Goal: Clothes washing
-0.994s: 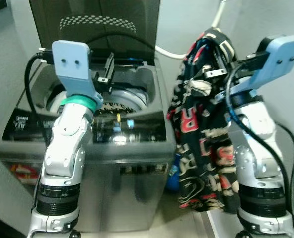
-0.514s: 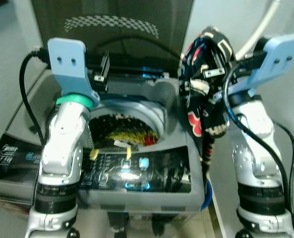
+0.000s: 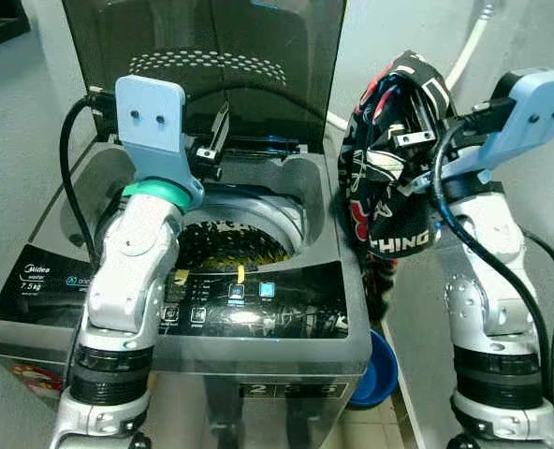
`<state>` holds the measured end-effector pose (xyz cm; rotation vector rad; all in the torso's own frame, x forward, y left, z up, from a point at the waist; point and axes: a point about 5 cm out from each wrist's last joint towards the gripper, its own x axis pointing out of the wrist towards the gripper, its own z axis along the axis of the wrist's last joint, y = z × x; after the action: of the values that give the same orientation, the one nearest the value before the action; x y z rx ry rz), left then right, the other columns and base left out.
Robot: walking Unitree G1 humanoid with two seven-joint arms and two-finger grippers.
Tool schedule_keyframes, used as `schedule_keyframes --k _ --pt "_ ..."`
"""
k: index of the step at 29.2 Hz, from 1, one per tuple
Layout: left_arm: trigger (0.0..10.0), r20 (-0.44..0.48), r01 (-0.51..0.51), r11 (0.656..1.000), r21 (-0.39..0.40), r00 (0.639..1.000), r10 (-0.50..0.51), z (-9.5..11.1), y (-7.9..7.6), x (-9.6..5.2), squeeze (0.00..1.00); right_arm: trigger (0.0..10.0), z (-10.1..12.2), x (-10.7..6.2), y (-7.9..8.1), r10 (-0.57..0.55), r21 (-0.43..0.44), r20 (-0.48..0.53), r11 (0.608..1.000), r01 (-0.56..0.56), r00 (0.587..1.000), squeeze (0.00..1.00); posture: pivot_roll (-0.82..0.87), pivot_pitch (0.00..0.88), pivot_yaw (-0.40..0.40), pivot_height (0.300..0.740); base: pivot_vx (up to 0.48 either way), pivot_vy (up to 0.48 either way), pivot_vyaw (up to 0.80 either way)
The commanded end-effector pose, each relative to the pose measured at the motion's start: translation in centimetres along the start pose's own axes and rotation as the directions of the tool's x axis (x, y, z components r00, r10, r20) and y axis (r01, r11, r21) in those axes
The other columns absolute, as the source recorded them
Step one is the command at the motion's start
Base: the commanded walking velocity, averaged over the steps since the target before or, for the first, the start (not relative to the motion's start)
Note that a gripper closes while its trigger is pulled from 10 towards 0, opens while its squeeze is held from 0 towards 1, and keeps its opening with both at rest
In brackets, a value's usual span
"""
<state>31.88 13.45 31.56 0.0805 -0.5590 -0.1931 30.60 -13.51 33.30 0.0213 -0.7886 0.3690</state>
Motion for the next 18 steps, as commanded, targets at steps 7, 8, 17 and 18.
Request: schedule_keyframes --k 7,8,17,18 --pt "10.0 0.085 0.49 0.87 -0.06 0.871 -0.485 2.9 -2.0 -2.2 0.0 10.0 4.7 3.6 1.9 0.265 -0.006 0.184 0.963 -0.269 0.947 0.0 0.03 0.0 0.037 0.74 0.0 0.0 0.0" --pt "10.0 0.065 0.591 0.802 -0.083 0.807 -0.588 2.6 -3.0 -3.4 0.0 10.0 6.3 5.2 1.5 0.263 0.002 0.252 0.962 -0.273 0.931 0.0 0.03 0.0 0.03 0.74 0.0 0.0 0.0" --pt "10.0 0.083 0.754 0.626 -0.198 0.649 -0.756 1.0 -7.9 -5.0 0.0 10.0 11.9 10.5 1.8 0.265 0.04 0.437 0.949 -0.312 0.86 0.0 0.03 0.0 0.014 0.74 0.0 0.0 0.0" --pt "10.0 0.083 0.754 0.626 -0.198 0.649 -0.756 1.0 -7.9 -5.0 0.0 10.0 11.9 10.5 1.8 0.265 0.04 0.437 0.949 -0.312 0.86 0.0 0.03 0.0 0.014 0.74 0.0 0.0 0.0"
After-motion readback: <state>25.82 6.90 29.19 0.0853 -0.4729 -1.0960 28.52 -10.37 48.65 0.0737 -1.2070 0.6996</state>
